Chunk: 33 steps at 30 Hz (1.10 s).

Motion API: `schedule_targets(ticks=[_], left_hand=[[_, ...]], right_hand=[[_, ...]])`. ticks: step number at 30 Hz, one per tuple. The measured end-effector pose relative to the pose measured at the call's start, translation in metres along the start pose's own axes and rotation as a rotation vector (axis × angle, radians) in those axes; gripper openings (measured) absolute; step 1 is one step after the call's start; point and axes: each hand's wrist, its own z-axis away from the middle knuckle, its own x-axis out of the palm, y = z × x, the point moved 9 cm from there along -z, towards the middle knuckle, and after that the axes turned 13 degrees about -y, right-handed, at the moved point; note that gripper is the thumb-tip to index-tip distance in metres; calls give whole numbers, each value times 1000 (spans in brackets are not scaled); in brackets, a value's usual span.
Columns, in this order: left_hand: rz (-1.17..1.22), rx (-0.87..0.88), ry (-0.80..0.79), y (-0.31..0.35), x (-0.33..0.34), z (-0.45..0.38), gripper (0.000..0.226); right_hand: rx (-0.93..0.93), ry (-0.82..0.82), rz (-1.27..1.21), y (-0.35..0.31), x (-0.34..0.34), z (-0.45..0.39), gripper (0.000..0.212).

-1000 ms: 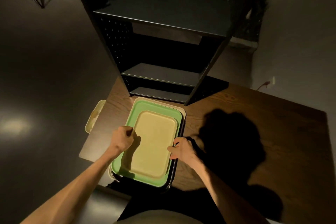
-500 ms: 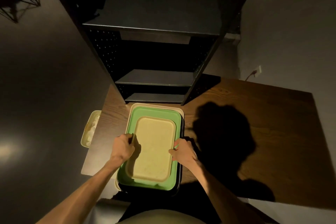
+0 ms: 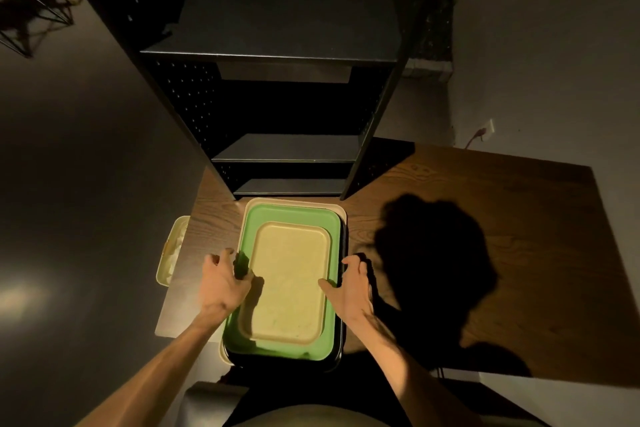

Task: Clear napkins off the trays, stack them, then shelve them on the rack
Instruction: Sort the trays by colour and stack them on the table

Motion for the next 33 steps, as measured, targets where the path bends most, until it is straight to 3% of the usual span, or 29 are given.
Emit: schedule_targets(ticks=[2, 5, 9, 14, 20, 22, 25, 28, 33], left_hand=[[149, -81, -112, -17, 12, -4, 65], [334, -140, -244, -34, 31, -7, 44], [266, -109, -232, -31, 32, -8, 37], [287, -115, -244, -36, 32, -16, 28], [343, -152, -212, -43, 34, -15, 35], [385, -185, -204, -45, 36, -13, 41], [445, -229, -216, -49, 44, -12, 53], [475, -260, -246, -49, 47, -11, 55], [491, -238, -252, -46, 41, -4, 61]], right_hand=[[50, -78, -59, 8, 12, -1, 74], [111, -160, -65, 12, 28, 0, 78], [153, -163, -162, 7, 38, 4, 79], [244, -189, -431, 6, 50, 1, 104], [332, -191, -651, 10, 54, -12, 122], [303, -170, -624, 7, 53, -17, 120], [281, -141, -448, -5, 45, -14, 135], [214, -156, -469, -12, 44, -15, 149], [209, -153, -724, 4, 43, -7, 133]])
